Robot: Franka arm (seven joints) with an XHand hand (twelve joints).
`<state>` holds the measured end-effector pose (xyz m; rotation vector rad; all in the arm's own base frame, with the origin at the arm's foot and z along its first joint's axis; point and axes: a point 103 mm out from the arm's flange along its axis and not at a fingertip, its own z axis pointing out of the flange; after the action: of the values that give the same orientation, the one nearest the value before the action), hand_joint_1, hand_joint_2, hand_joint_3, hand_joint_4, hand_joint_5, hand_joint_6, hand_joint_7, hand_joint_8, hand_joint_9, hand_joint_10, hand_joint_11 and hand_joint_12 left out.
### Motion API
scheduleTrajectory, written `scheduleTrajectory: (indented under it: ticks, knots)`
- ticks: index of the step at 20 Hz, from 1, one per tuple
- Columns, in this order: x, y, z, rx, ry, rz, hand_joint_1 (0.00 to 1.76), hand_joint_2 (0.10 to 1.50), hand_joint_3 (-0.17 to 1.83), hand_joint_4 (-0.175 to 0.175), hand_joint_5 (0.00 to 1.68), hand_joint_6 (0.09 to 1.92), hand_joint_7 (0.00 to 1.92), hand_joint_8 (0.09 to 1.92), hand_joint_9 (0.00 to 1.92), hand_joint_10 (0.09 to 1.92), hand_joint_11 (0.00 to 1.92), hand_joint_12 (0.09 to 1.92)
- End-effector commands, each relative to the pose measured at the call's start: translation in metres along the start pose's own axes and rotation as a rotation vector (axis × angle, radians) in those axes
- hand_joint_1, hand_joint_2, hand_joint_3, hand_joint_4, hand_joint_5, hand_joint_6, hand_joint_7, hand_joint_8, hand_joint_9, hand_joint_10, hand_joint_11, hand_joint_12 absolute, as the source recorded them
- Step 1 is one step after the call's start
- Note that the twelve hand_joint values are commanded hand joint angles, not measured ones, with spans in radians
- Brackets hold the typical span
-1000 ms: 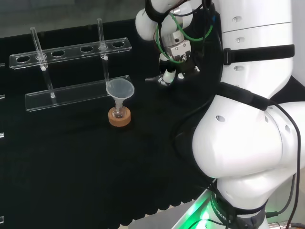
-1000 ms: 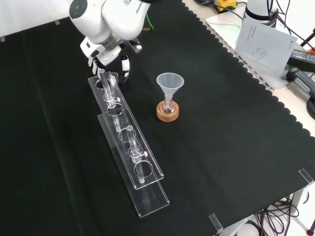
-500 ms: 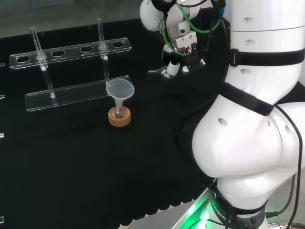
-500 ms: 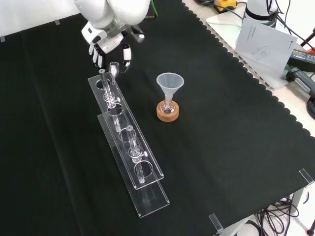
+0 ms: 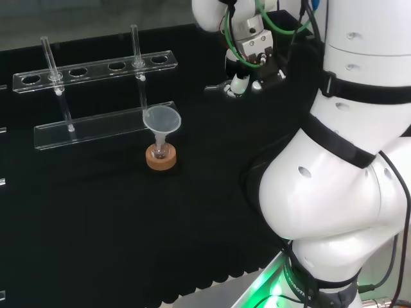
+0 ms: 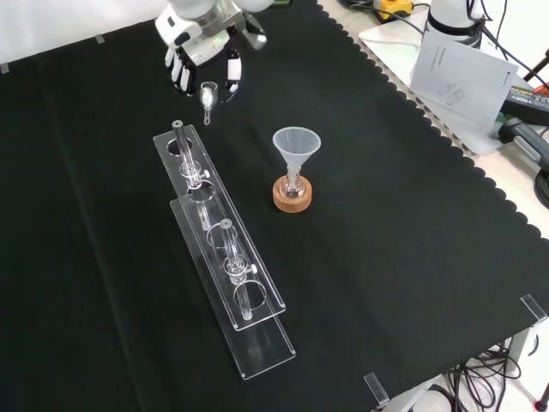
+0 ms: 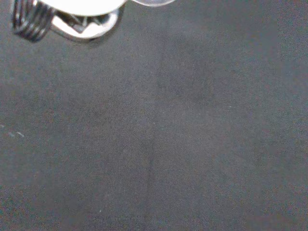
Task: Pick up the weighing funnel.
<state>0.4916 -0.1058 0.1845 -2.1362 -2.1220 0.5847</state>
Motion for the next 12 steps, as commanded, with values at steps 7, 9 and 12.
scheduleTrajectory:
  ticks: [7, 9, 12]
  knots:
    - [0.014, -0.087, -0.034, -0.058, 0.017, 0.061, 1.12, 0.64, 0.72, 0.175, 1.23, 0.78, 0.75, 0.6, 1.02, 0.36, 0.72, 1.13]
    - [0.015, -0.095, -0.036, -0.068, 0.044, 0.062, 1.12, 0.64, 0.72, 0.175, 1.23, 0.78, 0.75, 0.6, 1.02, 0.36, 0.72, 1.12]
    - [0.019, -0.105, -0.036, -0.079, 0.071, 0.059, 1.12, 0.64, 0.72, 0.175, 1.23, 0.78, 0.74, 0.61, 1.02, 0.36, 0.73, 1.12]
